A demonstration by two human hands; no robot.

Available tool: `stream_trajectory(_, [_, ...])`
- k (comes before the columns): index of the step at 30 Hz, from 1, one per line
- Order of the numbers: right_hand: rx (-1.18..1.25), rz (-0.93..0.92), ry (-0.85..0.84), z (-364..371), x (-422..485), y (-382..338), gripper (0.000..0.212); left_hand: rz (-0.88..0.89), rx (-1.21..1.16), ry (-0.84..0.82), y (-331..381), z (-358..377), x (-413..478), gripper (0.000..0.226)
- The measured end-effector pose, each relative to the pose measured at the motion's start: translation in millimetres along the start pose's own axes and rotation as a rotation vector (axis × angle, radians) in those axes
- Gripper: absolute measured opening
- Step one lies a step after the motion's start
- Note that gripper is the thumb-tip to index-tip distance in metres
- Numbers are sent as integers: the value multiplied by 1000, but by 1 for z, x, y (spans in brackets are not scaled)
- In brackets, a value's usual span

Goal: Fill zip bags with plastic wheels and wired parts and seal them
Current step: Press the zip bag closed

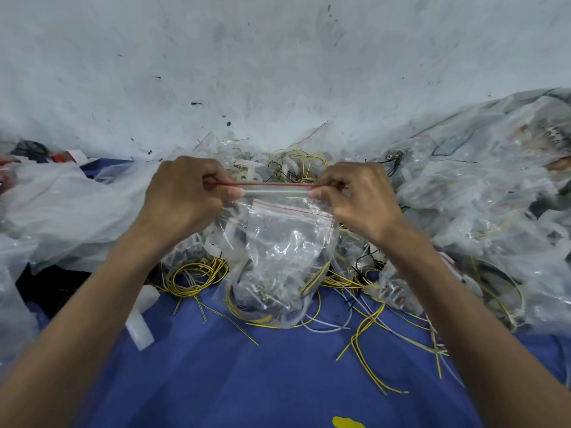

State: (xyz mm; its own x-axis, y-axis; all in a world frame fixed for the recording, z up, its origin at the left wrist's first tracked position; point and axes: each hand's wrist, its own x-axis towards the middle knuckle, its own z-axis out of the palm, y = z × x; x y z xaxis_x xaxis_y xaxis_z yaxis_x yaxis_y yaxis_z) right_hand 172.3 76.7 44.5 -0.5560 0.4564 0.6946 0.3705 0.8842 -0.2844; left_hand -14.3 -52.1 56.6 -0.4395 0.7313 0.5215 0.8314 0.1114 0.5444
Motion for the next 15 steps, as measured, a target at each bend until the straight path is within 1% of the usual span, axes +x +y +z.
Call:
stream_trajectory(7, [90, -5, 50, -19, -7, 3, 8, 0, -69, 37, 1, -14, -8, 24])
stream_trajectory(9, [140, 54, 47, -26, -9, 7, 17, 12, -59, 51, 6, -14, -14, 21])
stream_trajectory(11, [102, 78, -44, -32, -11, 7, 29, 72, 28, 57, 12, -13, -22, 22])
stream_trajectory(13, [-13, 2, -156, -30, -14, -4, 29, 171, 124, 68, 18, -14, -28, 19])
stream_trajectory(15, [-102, -104, -205, -24, -15, -22, 31, 275, 199, 95, 24, -16, -31, 8])
